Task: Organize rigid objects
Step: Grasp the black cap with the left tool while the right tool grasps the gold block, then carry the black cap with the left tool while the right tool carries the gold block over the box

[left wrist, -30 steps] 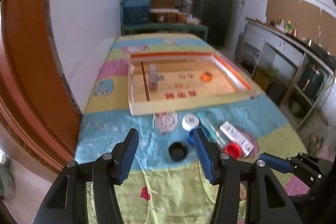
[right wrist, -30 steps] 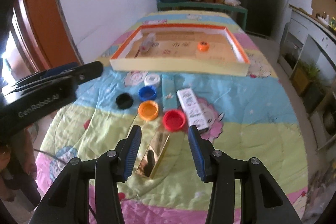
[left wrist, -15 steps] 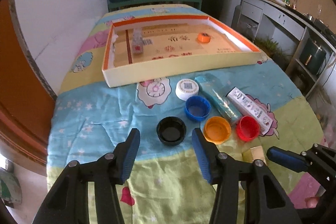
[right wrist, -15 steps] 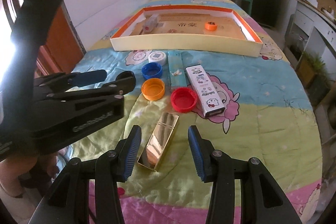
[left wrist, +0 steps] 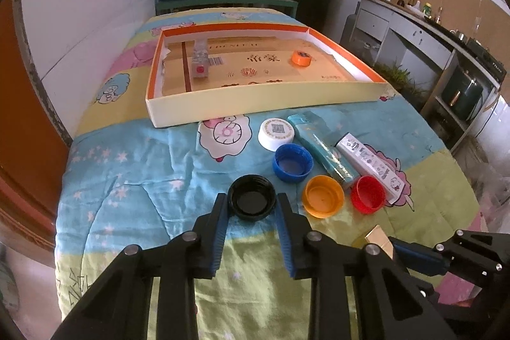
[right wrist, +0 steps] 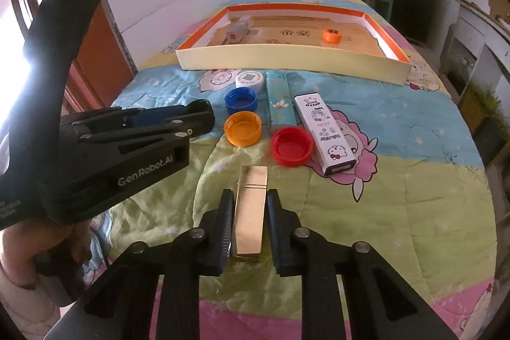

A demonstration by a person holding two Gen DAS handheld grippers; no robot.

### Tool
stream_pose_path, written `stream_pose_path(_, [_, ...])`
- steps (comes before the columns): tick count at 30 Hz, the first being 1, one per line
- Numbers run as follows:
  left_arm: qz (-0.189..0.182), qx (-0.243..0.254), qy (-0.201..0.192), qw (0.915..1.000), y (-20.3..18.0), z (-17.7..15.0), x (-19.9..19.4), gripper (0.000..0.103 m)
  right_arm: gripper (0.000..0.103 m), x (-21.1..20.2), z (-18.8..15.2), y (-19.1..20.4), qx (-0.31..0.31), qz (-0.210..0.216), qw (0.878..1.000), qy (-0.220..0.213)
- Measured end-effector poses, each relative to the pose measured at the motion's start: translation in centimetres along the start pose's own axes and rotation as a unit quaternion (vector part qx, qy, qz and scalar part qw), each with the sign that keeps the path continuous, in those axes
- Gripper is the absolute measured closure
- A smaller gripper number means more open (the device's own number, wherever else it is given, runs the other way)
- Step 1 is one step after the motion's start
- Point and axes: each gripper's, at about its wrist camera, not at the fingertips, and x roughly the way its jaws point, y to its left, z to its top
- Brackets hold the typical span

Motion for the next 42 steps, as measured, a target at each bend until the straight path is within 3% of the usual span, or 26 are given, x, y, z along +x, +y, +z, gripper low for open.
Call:
stream_pose_path(19, [0.002, -0.033, -0.062, 0.9975, 0.0, 1.5, -4.8, 0.073, 0.085, -2.9, 1.1, -1.2, -0.001, 0.009, 0.999, -0.046])
stream_pose_path(31, [0.0, -0.019, -0.079, 0.9967, -0.9, 4.0, -5.4, 0.073, 0.085, -4.8, 4.5, -3.5, 0.0, -0.007, 0.996, -0.088])
stream_pose_path(42, [0.0, -0.003, -0.105, 0.9944, -1.7, 8.7, -5.3, 0.073, 0.085, -5.6, 9.1, -5.9, -0.011, -0.033, 0.992, -0.122])
